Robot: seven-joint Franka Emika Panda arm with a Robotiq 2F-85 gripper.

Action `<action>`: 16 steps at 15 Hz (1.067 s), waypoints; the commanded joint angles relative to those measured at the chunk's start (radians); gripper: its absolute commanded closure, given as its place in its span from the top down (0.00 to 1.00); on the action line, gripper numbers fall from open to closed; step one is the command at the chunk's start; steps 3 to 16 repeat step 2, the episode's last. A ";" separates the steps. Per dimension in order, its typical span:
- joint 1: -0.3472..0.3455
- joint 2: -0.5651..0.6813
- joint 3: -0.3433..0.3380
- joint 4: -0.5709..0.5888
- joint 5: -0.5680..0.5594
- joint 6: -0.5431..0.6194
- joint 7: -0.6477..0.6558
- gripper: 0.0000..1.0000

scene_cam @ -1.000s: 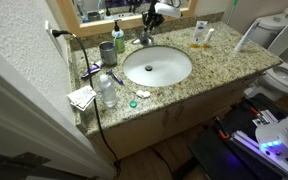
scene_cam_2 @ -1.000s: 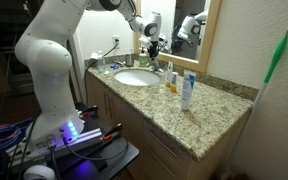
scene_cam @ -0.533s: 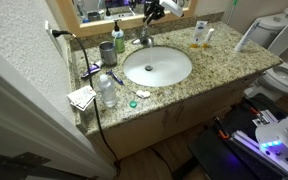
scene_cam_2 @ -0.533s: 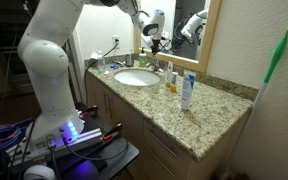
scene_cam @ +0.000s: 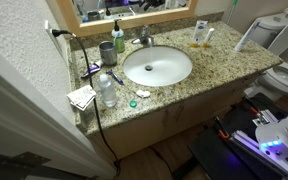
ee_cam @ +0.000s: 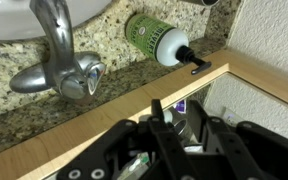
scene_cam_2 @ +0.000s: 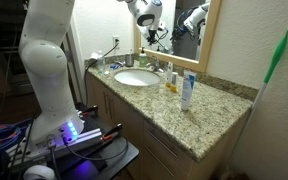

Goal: Open the tap

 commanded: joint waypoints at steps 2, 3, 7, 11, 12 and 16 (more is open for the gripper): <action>0.025 -0.044 -0.051 -0.044 0.007 -0.102 0.006 0.47; 0.025 -0.044 -0.051 -0.044 0.007 -0.102 0.006 0.47; 0.025 -0.044 -0.051 -0.044 0.007 -0.102 0.006 0.47; 0.025 -0.044 -0.051 -0.044 0.007 -0.102 0.006 0.47; 0.025 -0.044 -0.051 -0.044 0.007 -0.102 0.006 0.47; 0.025 -0.044 -0.051 -0.044 0.007 -0.102 0.006 0.47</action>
